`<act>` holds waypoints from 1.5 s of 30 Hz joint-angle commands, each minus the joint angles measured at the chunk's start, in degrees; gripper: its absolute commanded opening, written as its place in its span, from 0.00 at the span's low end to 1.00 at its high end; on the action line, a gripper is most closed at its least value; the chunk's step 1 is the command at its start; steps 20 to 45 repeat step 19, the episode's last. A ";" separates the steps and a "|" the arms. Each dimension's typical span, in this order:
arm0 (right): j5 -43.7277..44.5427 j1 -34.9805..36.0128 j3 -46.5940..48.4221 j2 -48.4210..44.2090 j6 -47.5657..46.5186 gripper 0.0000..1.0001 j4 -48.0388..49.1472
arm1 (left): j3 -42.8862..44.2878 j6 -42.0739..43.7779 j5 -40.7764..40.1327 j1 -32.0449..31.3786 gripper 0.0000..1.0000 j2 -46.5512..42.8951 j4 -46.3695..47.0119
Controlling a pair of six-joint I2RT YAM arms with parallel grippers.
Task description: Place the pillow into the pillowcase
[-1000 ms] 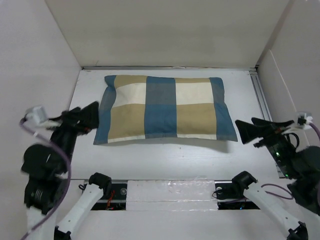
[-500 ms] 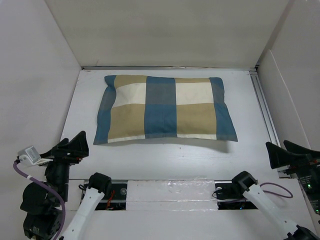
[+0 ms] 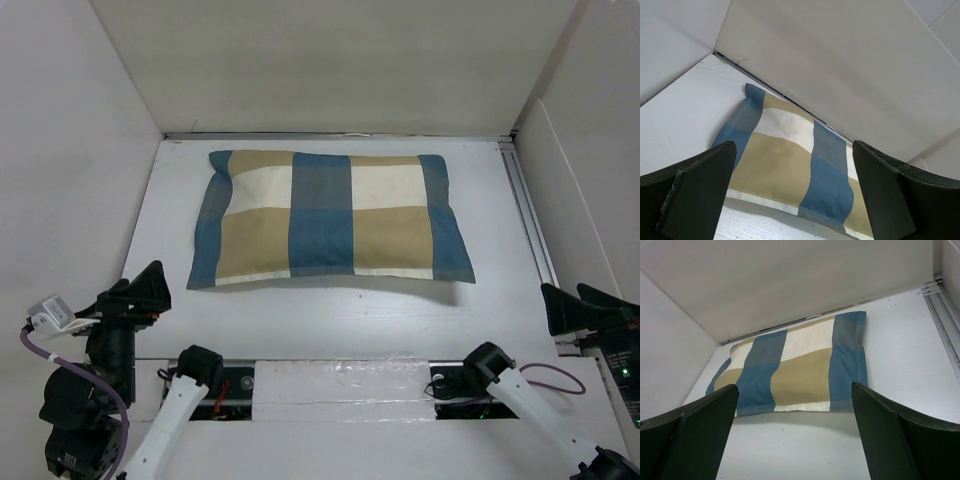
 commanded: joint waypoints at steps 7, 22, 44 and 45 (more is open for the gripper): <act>2.39 1.47 -0.11 0.53 0.48 1.00 2.01 | 0.54 -0.03 -2.36 -0.37 0.99 -0.80 1.17; 2.92 1.47 -1.25 2.36 0.48 1.00 2.54 | 0.02 -0.03 -2.88 -0.37 0.99 -1.33 1.17; 2.92 1.47 -1.25 2.36 0.48 1.00 2.54 | 0.02 -0.03 -2.88 -0.37 0.99 -1.33 1.17; 2.92 1.47 -1.25 2.36 0.48 1.00 2.54 | 0.02 -0.03 -2.88 -0.37 0.99 -1.33 1.17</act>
